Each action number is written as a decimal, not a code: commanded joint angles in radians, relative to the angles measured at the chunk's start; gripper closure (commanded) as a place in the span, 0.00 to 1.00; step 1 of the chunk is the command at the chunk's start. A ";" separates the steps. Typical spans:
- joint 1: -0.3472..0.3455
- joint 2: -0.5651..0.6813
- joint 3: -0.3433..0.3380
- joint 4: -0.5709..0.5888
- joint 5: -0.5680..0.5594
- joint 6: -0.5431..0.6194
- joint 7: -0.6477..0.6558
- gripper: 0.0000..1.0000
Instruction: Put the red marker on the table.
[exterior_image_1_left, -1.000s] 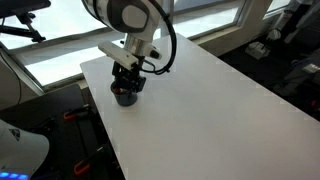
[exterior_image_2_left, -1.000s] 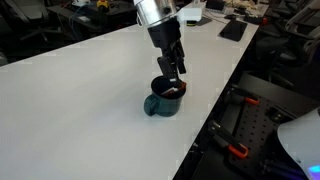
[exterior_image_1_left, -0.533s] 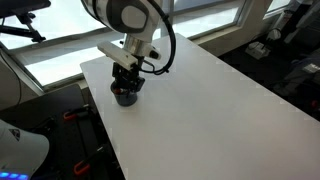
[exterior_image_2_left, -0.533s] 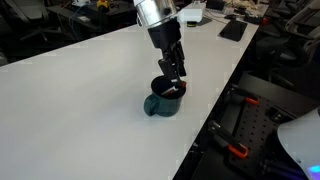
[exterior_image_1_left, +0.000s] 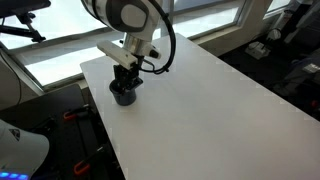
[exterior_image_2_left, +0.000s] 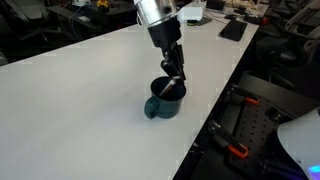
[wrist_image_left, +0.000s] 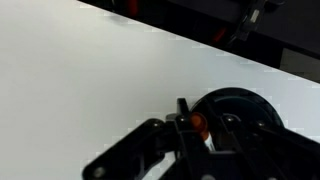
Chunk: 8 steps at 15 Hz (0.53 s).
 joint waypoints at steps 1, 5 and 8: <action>-0.005 -0.023 0.008 -0.021 0.016 0.002 -0.004 0.95; -0.004 -0.031 0.008 -0.022 0.016 -0.003 -0.005 0.95; -0.003 -0.043 0.009 -0.024 0.014 -0.007 -0.006 0.95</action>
